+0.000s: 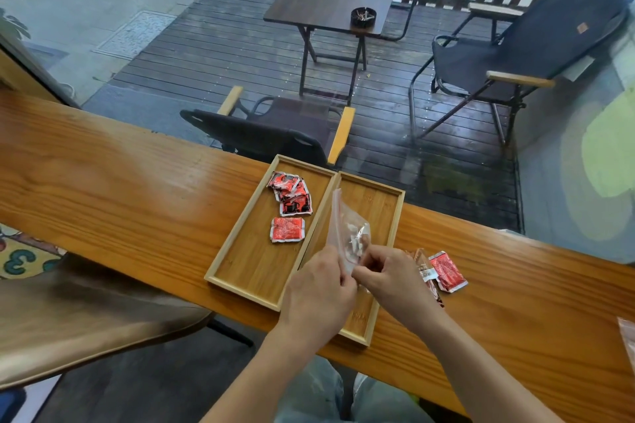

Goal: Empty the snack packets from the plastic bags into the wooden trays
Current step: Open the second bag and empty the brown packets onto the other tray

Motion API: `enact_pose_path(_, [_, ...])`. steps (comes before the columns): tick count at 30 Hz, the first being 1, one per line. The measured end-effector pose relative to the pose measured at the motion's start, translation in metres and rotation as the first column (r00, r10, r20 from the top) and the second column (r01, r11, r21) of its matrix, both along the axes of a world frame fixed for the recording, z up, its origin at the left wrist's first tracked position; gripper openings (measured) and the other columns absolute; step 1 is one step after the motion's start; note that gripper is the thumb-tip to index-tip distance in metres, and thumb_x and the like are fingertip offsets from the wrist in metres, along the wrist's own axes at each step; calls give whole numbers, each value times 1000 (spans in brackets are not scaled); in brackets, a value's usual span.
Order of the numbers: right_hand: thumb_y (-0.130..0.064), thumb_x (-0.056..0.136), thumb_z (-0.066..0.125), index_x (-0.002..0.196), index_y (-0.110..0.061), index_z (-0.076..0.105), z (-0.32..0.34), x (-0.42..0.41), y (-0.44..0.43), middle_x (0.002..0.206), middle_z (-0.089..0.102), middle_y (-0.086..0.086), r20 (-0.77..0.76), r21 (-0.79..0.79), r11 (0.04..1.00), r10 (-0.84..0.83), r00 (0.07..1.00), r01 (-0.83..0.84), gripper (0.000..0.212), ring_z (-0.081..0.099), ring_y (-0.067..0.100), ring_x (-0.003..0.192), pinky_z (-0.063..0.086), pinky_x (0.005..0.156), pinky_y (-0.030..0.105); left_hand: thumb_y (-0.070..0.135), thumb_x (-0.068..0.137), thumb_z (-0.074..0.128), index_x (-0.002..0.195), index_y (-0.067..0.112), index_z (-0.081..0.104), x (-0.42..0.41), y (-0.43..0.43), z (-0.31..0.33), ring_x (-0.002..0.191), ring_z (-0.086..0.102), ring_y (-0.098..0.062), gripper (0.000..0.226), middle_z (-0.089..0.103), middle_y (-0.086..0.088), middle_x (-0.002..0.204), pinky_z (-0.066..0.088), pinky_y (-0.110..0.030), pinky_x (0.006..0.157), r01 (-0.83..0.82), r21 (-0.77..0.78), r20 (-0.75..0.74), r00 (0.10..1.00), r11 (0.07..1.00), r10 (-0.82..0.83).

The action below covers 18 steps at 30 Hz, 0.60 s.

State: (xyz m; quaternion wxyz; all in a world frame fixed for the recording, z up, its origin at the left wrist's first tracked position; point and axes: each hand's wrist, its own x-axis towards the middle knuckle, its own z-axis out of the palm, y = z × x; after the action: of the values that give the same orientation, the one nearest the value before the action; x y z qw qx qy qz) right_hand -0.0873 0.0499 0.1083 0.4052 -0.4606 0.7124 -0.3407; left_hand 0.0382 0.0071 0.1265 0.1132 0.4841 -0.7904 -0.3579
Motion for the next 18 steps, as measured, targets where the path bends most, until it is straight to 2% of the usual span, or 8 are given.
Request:
enact_pose_path(2, [-14, 80, 65, 82, -19, 56, 0, -3, 0, 84, 59, 5, 143, 75, 992, 87, 986, -99, 10, 57, 14, 62, 48, 51, 25, 16, 87, 54, 82, 24, 40, -3, 0, -2, 64, 50, -7, 16, 47, 8, 75, 42, -17, 48, -38, 74, -46, 998, 996, 42])
enact_pose_path(4, [-16, 82, 65, 86, -25, 53, 0, -6, 0, 90, 59, 2, 176, 79, 981, 160, 971, -176, 16, 61, 16, 63, 50, 48, 22, 10, 86, 56, 93, 22, 42, -2, -2, -1, 73, 60, -12, 20, 55, 1, 85, 54, -23, 59, -49, 166, -125, 990, 985, 70])
enact_pose_path(7, [-20, 86, 61, 81, -22, 58, 2, -10, -1, 80, 61, 1, 121, 12, 986, 163, 979, -166, 6, 58, 13, 55, 50, 46, 23, 13, 87, 58, 104, 18, 51, 2, -5, 0, 75, 67, -12, 20, 65, -2, 89, 59, -28, 61, -68, 187, -198, 975, 980, 105])
enact_pose_path(9, [-23, 87, 59, 77, -17, 61, 3, -9, -1, 68, 60, 2, 136, -19, 990, 142, 980, -141, 12, 53, 9, 50, 45, 45, 21, 21, 85, 62, 93, 14, 61, 5, -7, 2, 64, 65, -10, 11, 66, -1, 77, 57, -26, 56, -117, 167, -234, 960, 979, 155])
enact_pose_path(11, [-24, 88, 58, 74, -9, 62, 1, -6, 0, 64, 59, 4, 101, -46, 994, 105, 989, -100, 20, 52, 11, 52, 43, 48, 24, 28, 81, 65, 82, 13, 64, 7, -8, 3, 59, 62, -8, 15, 63, 4, 68, 54, -22, 53, -153, 98, -229, 958, 983, 172])
enact_pose_path(13, [-18, 87, 58, 72, -4, 62, -2, -4, 2, 64, 58, 6, 55, -97, 995, 15, 998, -9, 21, 51, 15, 55, 42, 52, 28, 33, 81, 64, 75, 16, 60, 10, -7, 4, 56, 57, -2, 18, 57, 11, 62, 47, -16, 48, -184, -55, -173, 970, 981, 172])
enact_pose_path(16, [-8, 83, 59, 79, -14, 57, -2, -5, 3, 69, 57, 0, -45, -166, 982, -99, 994, 91, 8, 53, 13, 59, 46, 53, 21, 25, 83, 62, 74, 21, 51, 16, -7, 7, 49, 46, 1, 16, 49, 12, 61, 31, -9, 44, -244, -282, -68, 970, 928, 235])
enact_pose_path(18, [-4, 81, 60, 89, -22, 54, -1, -5, 2, 78, 58, -2, -86, -152, 988, -45, 995, 32, 21, 57, 15, 66, 52, 59, 25, 12, 82, 62, 87, 17, 49, 17, -8, 4, 58, 48, -5, 14, 52, 6, 74, 29, -9, 47, -237, -320, -27, 970, 917, 241])
